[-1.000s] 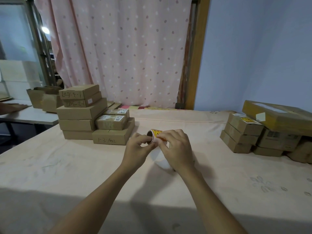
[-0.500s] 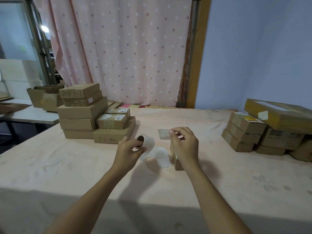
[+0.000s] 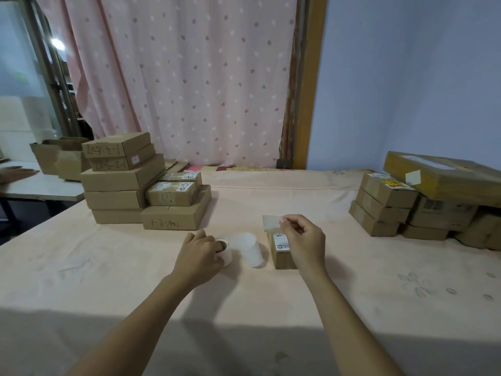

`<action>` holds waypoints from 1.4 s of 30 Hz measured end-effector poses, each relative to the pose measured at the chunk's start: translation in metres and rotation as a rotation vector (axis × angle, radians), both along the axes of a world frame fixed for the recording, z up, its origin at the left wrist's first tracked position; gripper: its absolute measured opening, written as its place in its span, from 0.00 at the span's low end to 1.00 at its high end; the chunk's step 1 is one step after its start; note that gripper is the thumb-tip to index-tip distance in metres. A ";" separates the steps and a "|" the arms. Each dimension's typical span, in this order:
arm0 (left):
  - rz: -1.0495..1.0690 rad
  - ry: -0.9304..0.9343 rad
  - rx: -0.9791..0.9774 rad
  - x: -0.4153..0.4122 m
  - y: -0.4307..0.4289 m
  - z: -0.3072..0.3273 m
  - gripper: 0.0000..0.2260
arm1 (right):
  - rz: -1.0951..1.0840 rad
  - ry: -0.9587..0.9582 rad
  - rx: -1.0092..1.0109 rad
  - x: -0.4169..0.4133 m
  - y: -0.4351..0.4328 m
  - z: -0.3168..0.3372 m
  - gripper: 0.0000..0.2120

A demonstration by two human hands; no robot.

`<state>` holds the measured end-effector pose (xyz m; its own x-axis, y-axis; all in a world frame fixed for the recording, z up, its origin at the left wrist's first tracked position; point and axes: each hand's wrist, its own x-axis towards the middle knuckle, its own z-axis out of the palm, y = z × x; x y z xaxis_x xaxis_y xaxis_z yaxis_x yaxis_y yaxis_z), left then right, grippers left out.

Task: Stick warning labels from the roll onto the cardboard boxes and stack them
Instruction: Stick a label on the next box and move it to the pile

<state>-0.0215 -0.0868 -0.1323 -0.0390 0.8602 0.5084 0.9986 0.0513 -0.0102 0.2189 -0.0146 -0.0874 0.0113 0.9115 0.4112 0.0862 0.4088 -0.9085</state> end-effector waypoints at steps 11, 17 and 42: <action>-0.010 -0.374 0.040 0.031 0.012 0.023 0.19 | -0.042 0.005 -0.028 0.016 0.002 -0.023 0.06; -0.165 -1.309 -0.101 0.105 0.021 0.048 0.18 | -0.081 -0.070 0.043 0.017 -0.008 -0.041 0.06; -0.139 -1.083 -0.278 0.118 0.080 0.044 0.09 | 0.013 -0.295 -0.133 0.052 0.052 -0.022 0.03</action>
<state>0.0964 -0.0072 -0.0885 -0.2388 0.9695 0.0551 0.4854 0.0701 0.8715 0.2709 0.0375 -0.1097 -0.1027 0.9567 0.2725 0.3498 0.2912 -0.8904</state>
